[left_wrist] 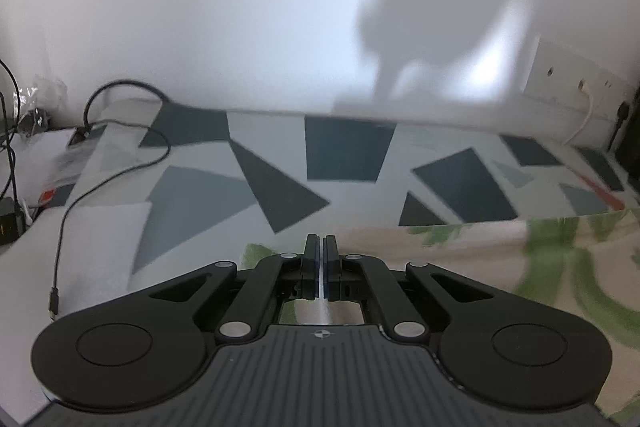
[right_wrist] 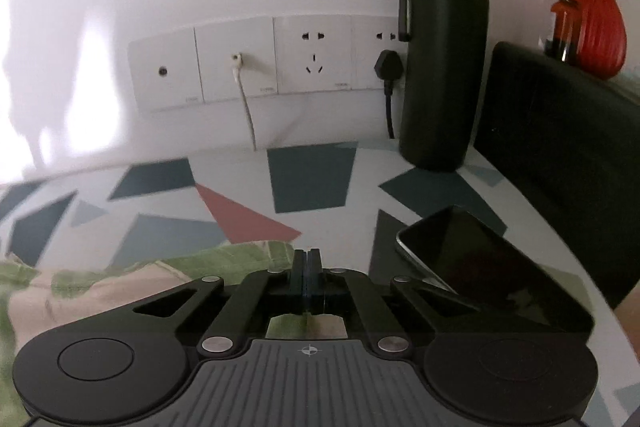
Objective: Fold clothes
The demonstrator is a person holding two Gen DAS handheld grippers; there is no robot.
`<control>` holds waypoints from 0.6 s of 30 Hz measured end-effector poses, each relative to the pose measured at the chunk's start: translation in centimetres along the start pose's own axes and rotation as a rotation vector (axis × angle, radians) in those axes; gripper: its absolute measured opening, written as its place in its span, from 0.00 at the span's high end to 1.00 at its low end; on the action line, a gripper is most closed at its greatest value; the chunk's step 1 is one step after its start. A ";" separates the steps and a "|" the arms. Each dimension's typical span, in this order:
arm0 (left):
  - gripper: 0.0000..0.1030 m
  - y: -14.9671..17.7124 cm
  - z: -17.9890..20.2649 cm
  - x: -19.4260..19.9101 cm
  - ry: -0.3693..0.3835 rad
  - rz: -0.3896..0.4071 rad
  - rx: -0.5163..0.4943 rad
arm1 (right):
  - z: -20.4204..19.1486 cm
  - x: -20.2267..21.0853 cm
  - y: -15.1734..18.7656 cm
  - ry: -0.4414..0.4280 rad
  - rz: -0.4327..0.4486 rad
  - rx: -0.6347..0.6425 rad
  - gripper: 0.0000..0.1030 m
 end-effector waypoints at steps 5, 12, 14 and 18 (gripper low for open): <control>0.96 0.6 -0.1 -1.1 -0.019 -0.034 -0.043 | 0.0 -1.5 0.8 0.028 -0.045 0.007 1.00; 0.46 0.0 -1.3 2.2 -0.046 -0.016 -0.048 | 1.5 1.5 1.4 0.042 -0.017 -0.096 0.68; 0.44 0.0 -2.3 4.0 -0.040 -0.024 -0.011 | 1.7 3.1 1.8 0.019 -0.007 -0.114 0.58; 0.44 1.8 -4.2 6.8 0.017 -0.128 0.098 | 1.4 5.7 3.3 -0.023 -0.040 -0.114 0.42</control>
Point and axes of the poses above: each gripper's, at about its wrist camera, not at the fingertips, and x roughly against the way its jaws point, z to its right, y to its underside, the point moved 4 cm from there along -x, roughly the way its jaws point, and after that the axes turned 10 degrees about x, right-handed, at the moved point
